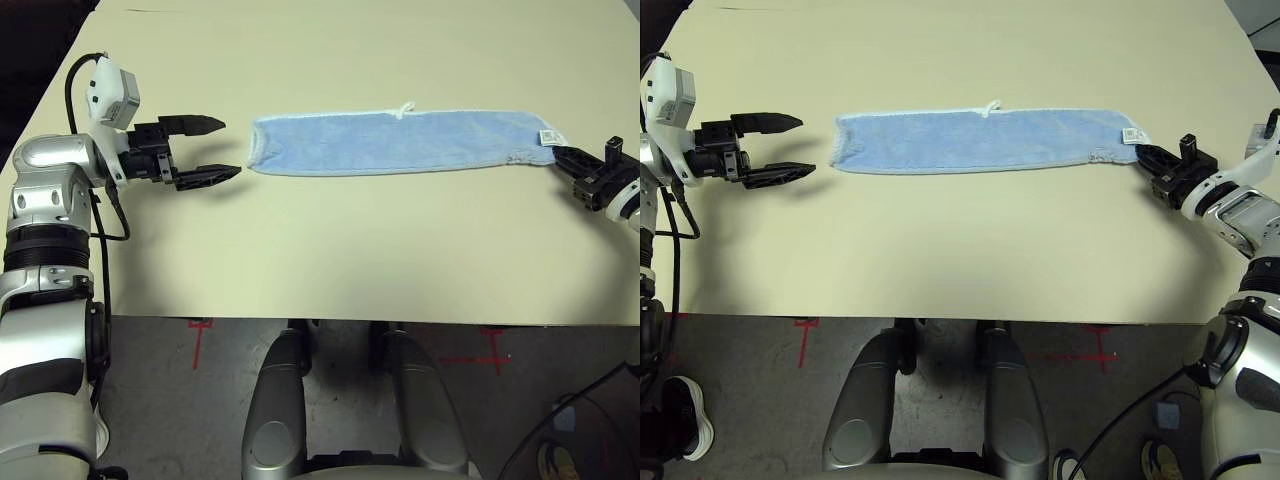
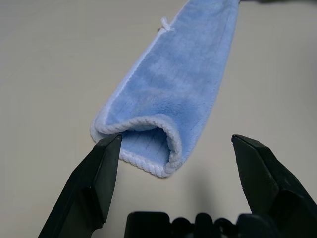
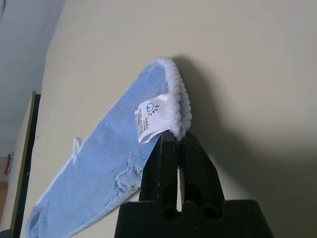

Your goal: Fold the towel and set it aside.

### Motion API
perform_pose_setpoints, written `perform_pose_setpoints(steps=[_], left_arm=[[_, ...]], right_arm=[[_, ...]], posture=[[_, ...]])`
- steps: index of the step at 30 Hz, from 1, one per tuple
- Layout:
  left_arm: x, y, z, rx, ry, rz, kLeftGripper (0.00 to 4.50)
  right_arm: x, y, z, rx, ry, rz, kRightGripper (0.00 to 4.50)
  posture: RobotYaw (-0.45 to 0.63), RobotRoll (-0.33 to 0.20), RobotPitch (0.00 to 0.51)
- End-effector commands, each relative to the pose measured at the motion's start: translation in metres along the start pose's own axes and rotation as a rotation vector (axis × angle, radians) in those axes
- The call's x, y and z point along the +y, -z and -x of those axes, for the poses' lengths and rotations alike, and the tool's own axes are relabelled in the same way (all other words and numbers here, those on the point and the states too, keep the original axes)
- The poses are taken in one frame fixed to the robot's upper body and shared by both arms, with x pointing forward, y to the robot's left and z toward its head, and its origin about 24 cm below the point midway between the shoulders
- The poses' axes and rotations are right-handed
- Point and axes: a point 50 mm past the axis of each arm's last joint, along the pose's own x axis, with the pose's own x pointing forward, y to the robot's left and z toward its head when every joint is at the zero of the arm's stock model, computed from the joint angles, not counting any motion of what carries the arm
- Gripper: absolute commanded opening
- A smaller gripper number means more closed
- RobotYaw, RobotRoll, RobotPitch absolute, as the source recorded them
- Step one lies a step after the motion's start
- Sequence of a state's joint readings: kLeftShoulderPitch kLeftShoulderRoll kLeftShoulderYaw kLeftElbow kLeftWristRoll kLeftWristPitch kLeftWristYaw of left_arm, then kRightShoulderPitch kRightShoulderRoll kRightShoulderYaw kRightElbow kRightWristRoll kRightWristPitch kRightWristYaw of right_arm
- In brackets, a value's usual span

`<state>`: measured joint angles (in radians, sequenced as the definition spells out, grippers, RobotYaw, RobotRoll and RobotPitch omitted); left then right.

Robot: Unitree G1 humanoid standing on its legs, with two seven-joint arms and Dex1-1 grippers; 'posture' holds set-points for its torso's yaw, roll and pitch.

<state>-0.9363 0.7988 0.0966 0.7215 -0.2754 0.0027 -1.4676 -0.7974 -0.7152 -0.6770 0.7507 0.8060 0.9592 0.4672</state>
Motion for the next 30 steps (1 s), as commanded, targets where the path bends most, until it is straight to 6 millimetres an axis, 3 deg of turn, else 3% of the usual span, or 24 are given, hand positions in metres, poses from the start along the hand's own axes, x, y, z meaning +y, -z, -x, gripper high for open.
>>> perform_pose_setpoints(steps=[1,17,24,30], left_arm=[[0.000,-0.004,-0.004,-0.002,0.011,-0.014,4.50],[-0.004,-0.008,-0.008,0.007,0.038,-0.018,4.50],[-0.003,-0.008,-0.009,0.009,0.038,-0.015,4.50],[-0.003,-0.008,-0.010,0.005,0.038,-0.014,4.50]], right_arm=[[-0.001,-0.009,0.003,-0.045,0.013,0.046,0.05],[0.039,-0.018,-0.005,-0.024,-0.267,0.140,0.05],[0.077,-0.004,-0.014,0.169,-0.470,0.251,0.05],[0.091,0.013,-0.016,0.371,-0.545,0.420,0.05]], posture=[[-0.07,0.000,0.324],[-0.06,0.000,0.324],[-0.05,0.000,0.323],[-0.05,0.000,0.322]])
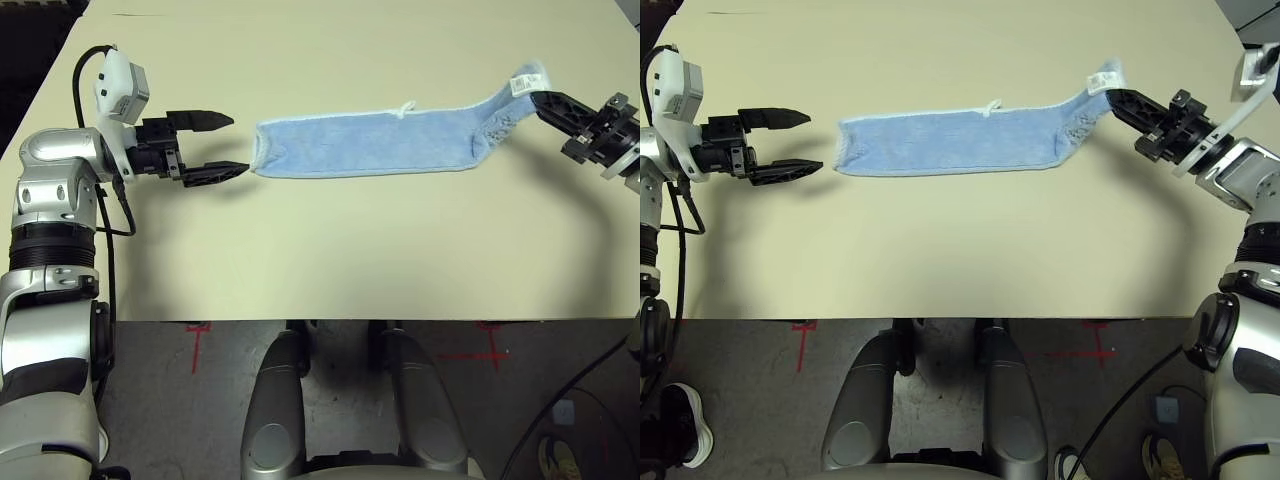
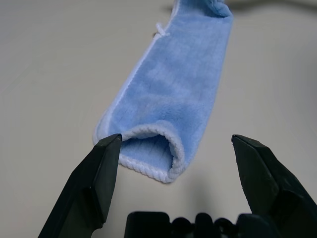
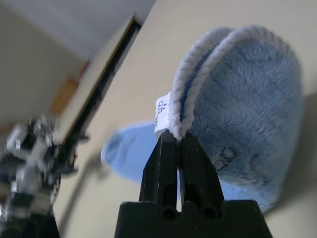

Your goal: Fold the towel and set it aside.

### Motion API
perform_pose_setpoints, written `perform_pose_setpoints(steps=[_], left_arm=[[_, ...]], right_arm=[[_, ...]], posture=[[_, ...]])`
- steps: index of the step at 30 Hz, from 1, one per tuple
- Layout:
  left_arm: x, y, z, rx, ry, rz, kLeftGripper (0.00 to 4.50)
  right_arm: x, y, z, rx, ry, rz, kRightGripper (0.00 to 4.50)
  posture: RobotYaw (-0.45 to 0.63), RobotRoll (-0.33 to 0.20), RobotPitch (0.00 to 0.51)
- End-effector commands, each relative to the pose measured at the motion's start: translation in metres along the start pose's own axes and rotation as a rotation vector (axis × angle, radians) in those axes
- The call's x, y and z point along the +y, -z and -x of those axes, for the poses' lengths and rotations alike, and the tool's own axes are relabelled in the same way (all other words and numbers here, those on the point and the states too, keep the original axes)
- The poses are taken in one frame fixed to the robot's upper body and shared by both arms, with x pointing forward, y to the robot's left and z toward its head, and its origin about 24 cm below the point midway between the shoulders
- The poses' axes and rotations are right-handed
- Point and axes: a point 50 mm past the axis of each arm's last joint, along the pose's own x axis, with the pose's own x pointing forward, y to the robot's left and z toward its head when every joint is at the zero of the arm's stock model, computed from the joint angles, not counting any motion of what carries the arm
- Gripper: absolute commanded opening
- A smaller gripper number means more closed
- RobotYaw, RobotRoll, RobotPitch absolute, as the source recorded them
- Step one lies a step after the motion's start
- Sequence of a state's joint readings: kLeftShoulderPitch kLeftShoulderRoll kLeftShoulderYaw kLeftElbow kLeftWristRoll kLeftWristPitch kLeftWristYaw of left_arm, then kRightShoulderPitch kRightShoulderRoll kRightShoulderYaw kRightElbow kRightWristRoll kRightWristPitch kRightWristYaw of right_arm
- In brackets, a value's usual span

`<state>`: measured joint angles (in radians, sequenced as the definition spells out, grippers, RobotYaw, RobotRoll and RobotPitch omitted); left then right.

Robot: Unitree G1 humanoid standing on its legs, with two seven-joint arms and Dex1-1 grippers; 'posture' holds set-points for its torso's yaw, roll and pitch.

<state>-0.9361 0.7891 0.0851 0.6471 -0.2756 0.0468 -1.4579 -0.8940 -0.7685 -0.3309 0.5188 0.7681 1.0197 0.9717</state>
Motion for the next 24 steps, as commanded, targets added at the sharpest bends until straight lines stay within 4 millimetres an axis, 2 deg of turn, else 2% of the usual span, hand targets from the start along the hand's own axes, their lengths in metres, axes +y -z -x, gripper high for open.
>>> perform_pose_setpoints(steps=[1,5,8,12,19,24], left_arm=[[0.000,0.002,-0.002,0.006,0.012,0.009,4.50],[0.000,0.002,-0.002,0.006,0.010,0.010,4.50],[0.000,0.003,-0.002,0.005,0.007,0.012,4.50],[0.000,0.004,-0.003,0.004,0.005,0.014,4.50],[0.001,0.005,-0.002,0.006,0.003,0.016,4.50],[0.002,0.006,-0.002,0.005,-0.002,0.017,4.50]], right_arm=[[0.005,0.003,-0.002,0.116,-0.020,0.079,0.05],[0.008,0.006,-0.008,0.235,-0.035,0.186,0.05],[0.014,0.004,-0.021,0.250,-0.045,0.206,0.05],[0.015,0.013,-0.034,0.290,-0.041,0.250,0.05],[0.013,0.027,-0.039,0.364,-0.017,0.292,0.05],[0.008,0.040,-0.041,0.384,0.013,0.243,0.05]], posture=[[-0.05,0.000,0.321],[-0.05,0.000,0.321],[-0.04,0.000,0.321],[-0.04,0.000,0.322],[-0.04,0.000,0.325],[-0.04,0.000,0.323]])
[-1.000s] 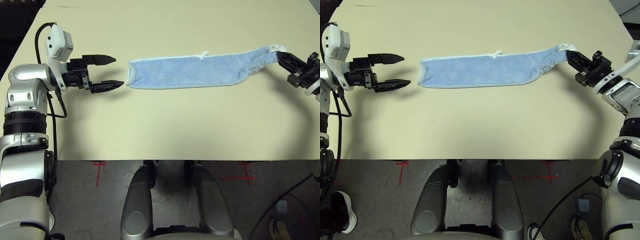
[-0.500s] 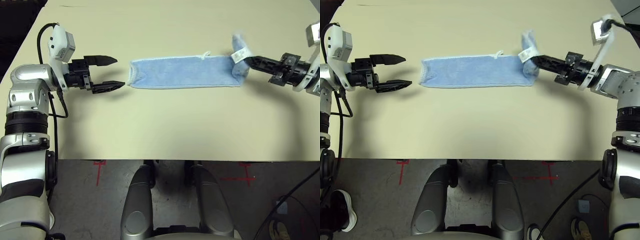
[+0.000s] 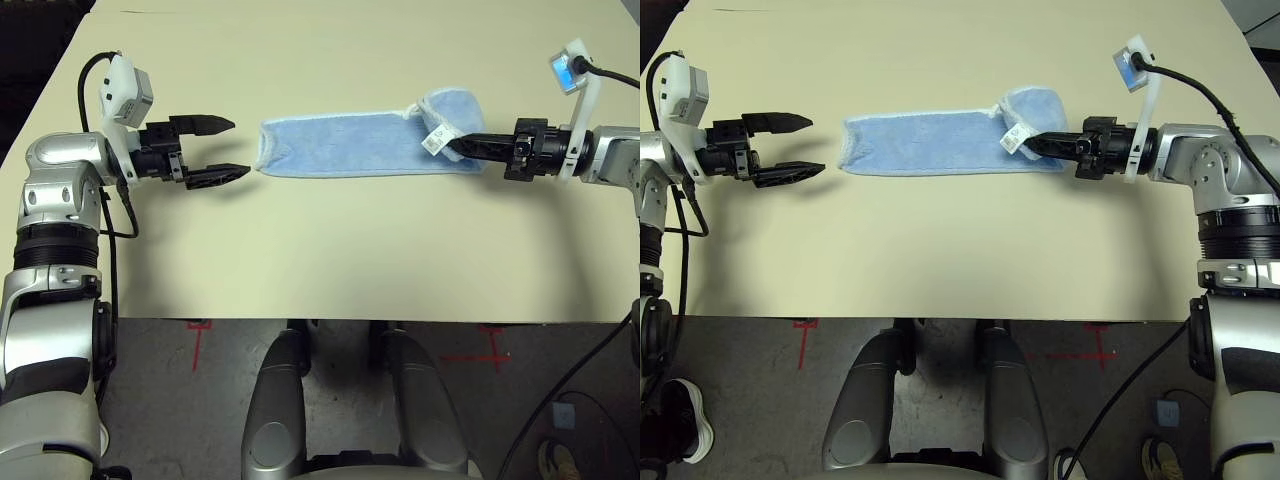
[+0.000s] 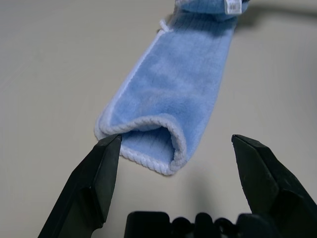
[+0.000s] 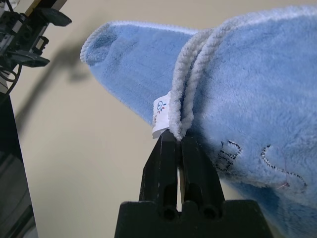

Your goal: Fold the towel and set it aside.

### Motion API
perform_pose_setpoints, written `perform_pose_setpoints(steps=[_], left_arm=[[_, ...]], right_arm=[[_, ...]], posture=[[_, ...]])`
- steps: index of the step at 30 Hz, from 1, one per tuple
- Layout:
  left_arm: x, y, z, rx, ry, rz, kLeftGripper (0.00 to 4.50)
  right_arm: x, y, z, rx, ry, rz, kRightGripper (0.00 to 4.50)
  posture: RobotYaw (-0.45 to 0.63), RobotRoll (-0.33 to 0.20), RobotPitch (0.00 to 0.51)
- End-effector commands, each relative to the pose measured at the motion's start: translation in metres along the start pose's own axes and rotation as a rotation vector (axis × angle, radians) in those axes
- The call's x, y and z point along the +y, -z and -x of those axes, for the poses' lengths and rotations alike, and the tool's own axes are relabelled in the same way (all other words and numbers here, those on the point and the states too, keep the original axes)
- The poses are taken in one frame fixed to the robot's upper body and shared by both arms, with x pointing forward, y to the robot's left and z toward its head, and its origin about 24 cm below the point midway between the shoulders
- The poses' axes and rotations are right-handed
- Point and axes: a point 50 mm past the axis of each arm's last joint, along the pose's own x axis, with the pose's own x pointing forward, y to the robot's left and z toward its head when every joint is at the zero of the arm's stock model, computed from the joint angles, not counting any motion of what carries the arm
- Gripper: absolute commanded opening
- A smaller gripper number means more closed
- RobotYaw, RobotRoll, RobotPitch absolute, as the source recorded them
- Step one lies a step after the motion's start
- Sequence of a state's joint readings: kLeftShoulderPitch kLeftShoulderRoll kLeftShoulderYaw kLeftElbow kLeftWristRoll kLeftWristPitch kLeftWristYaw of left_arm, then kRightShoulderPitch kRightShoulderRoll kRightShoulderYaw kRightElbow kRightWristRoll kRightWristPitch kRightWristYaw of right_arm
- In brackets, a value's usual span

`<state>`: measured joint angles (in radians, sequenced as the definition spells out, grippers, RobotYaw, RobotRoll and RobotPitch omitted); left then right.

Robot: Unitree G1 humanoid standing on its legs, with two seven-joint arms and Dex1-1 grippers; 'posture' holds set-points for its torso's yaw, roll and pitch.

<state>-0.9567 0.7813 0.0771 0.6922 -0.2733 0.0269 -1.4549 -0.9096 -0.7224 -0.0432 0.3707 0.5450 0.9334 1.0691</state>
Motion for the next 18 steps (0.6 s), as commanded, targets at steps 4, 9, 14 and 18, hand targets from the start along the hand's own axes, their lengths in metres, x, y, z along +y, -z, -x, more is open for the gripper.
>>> perform_pose_setpoints(steps=[4,9,14,18], left_arm=[[0.000,0.004,0.000,0.010,0.001,0.007,4.50],[0.000,0.005,0.003,0.013,-0.005,0.011,4.50],[0.000,0.006,0.004,0.011,-0.008,0.014,4.50],[-0.001,0.006,0.002,0.008,-0.005,0.014,4.50]], right_arm=[[-0.003,0.022,-0.004,0.088,0.033,-0.026,0.05],[0.001,0.022,-0.018,0.055,0.013,-0.080,0.60],[0.005,0.016,-0.024,0.004,-0.041,-0.042,2.32],[0.006,0.015,-0.030,-0.004,-0.045,-0.031,3.77]], posture=[[-0.03,0.000,0.322],[-0.03,0.000,0.322],[-0.03,0.000,0.318],[-0.03,0.000,0.316]])
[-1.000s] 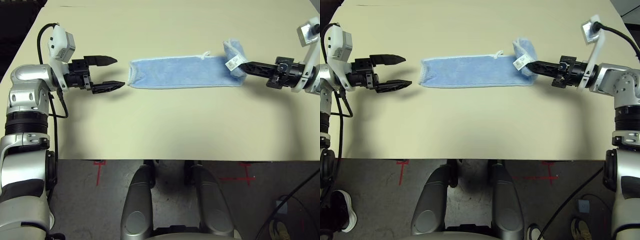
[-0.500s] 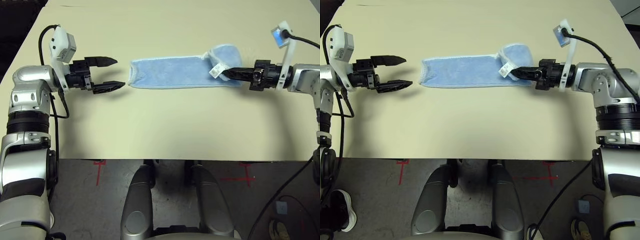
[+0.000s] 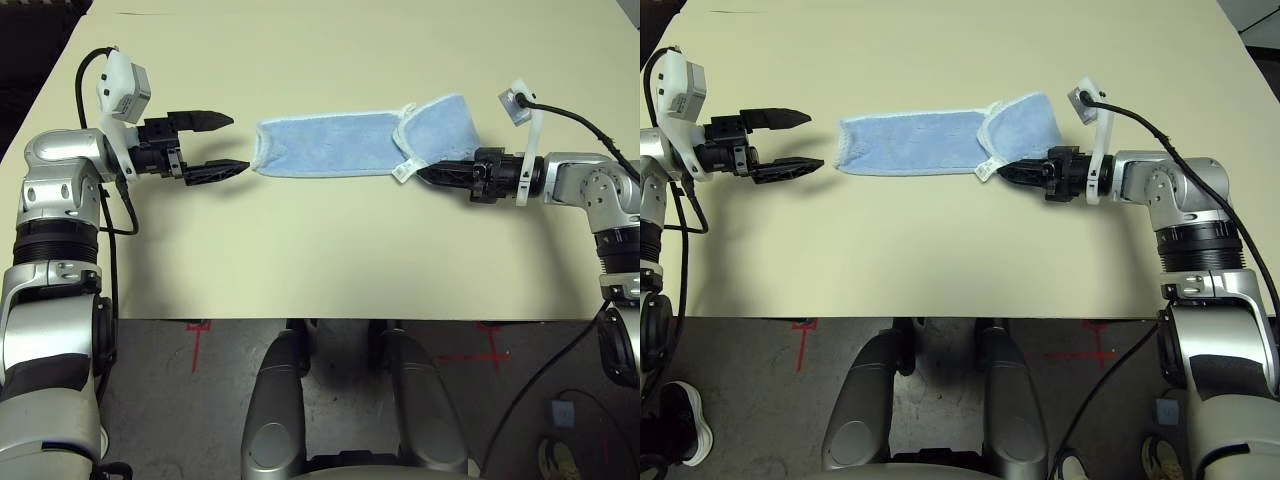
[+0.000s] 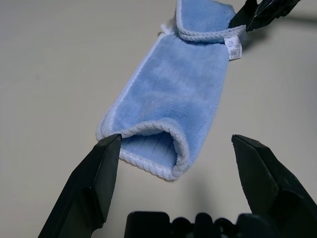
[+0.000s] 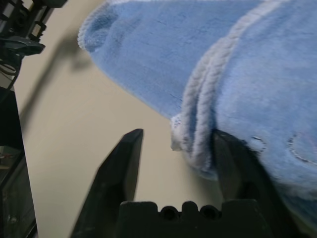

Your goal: Fold the towel and set it aside.

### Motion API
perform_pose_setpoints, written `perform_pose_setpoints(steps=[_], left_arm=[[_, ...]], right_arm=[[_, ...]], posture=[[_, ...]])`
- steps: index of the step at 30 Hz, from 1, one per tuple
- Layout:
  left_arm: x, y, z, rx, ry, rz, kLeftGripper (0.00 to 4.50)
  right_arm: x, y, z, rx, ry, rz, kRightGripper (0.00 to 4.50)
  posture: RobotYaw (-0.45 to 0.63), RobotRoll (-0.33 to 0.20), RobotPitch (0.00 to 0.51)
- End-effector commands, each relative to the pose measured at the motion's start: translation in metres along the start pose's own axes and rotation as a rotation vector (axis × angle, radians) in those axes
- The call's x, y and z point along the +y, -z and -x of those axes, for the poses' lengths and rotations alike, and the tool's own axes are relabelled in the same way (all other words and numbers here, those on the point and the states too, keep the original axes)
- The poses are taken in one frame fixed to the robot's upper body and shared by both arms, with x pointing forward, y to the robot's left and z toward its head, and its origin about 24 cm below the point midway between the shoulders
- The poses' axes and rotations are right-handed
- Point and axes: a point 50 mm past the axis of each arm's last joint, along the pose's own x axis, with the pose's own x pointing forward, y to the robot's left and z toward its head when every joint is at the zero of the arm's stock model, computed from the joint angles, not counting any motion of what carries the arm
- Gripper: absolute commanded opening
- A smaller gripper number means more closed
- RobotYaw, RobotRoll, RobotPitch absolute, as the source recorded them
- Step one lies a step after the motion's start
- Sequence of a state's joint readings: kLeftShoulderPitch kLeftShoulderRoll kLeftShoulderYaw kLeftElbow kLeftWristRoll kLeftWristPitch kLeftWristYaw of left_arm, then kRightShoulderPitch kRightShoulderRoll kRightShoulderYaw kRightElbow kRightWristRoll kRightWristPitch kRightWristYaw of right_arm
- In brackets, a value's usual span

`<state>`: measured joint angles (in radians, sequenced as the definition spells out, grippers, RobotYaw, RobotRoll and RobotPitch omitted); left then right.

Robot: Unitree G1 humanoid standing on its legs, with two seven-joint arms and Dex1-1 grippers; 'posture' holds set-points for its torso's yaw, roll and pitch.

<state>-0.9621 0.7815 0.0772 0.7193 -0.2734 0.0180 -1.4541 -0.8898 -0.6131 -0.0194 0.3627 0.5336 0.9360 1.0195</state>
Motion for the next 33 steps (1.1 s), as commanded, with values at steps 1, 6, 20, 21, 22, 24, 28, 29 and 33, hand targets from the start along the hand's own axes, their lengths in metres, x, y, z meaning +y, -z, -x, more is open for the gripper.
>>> perform_pose_setpoints(steps=[1,6,20,21,22,24,28,29,33], left_arm=[[-0.002,0.003,0.000,0.007,0.005,0.002,4.50],[-0.002,0.003,-0.001,0.005,0.008,0.001,4.50],[-0.004,0.002,-0.002,0.005,0.016,0.003,4.50],[-0.005,0.002,-0.003,0.004,0.018,0.004,4.50],[-0.005,0.002,-0.003,0.003,0.019,0.005,4.50],[-0.006,0.002,-0.005,0.002,0.023,0.007,4.50],[-0.008,0.003,-0.006,0.002,0.029,0.013,4.50],[-0.009,0.003,-0.007,0.002,0.031,0.015,4.50],[-0.011,0.002,-0.007,0.002,0.033,0.019,4.50]], right_arm=[[0.001,-0.003,-0.001,-0.024,-0.002,0.016,4.14],[0.004,-0.003,-0.010,-0.040,-0.022,0.010,4.47],[0.018,-0.019,0.023,-0.131,-0.234,0.218,4.47],[0.015,-0.019,0.027,-0.133,-0.224,0.263,4.47],[0.014,-0.018,0.031,-0.149,-0.230,0.319,4.47],[0.005,-0.018,0.038,-0.197,-0.186,0.424,4.47],[-0.016,-0.013,0.045,-0.244,-0.068,0.552,4.47],[-0.021,-0.010,0.046,-0.248,-0.046,0.582,4.47],[-0.030,-0.006,0.041,-0.276,-0.009,0.645,4.47]], posture=[[-0.03,0.000,0.316],[-0.03,0.000,0.310],[-0.04,0.000,0.300],[-0.04,0.000,0.300],[-0.05,0.000,0.301],[-0.05,0.000,0.303],[-0.05,0.000,0.307],[-0.05,0.000,0.308],[-0.04,0.000,0.310]])
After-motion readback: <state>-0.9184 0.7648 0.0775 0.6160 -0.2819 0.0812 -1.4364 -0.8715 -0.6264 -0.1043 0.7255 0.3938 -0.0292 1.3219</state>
